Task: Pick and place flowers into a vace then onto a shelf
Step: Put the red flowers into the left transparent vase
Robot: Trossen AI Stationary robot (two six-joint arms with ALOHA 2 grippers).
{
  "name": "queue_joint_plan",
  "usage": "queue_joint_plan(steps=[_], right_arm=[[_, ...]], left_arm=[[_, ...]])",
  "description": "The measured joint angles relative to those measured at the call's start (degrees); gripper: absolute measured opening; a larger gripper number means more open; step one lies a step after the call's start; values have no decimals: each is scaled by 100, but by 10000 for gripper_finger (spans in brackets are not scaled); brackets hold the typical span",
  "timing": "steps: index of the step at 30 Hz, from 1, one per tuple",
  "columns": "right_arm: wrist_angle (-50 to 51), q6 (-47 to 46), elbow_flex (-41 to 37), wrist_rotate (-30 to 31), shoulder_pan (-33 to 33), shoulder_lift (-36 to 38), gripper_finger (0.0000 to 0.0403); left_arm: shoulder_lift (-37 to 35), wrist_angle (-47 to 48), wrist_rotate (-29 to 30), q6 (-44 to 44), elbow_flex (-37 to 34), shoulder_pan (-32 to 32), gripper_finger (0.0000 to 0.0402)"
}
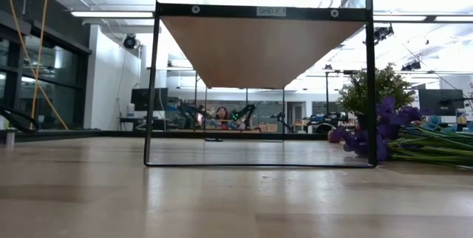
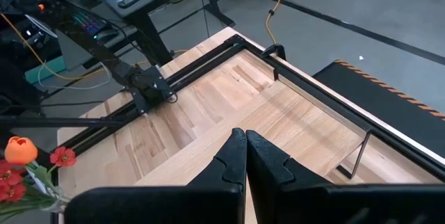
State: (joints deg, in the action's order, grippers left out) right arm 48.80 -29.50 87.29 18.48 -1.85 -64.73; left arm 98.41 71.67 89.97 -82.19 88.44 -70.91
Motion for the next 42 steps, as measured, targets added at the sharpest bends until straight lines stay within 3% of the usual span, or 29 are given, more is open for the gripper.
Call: queue_joint_plan(steps=[31,37,42], right_arm=[[30,142,0,-22,0,-2,0],[28,127,0,-44,0,-2,0],[29,124,0,-63,2,-2,0]], left_arm=[[85,-7,23,-835,-94,137,33],[90,-87,-1,-2029,-718,103,33],[90,-130,1,-2193,-839,116,33]])
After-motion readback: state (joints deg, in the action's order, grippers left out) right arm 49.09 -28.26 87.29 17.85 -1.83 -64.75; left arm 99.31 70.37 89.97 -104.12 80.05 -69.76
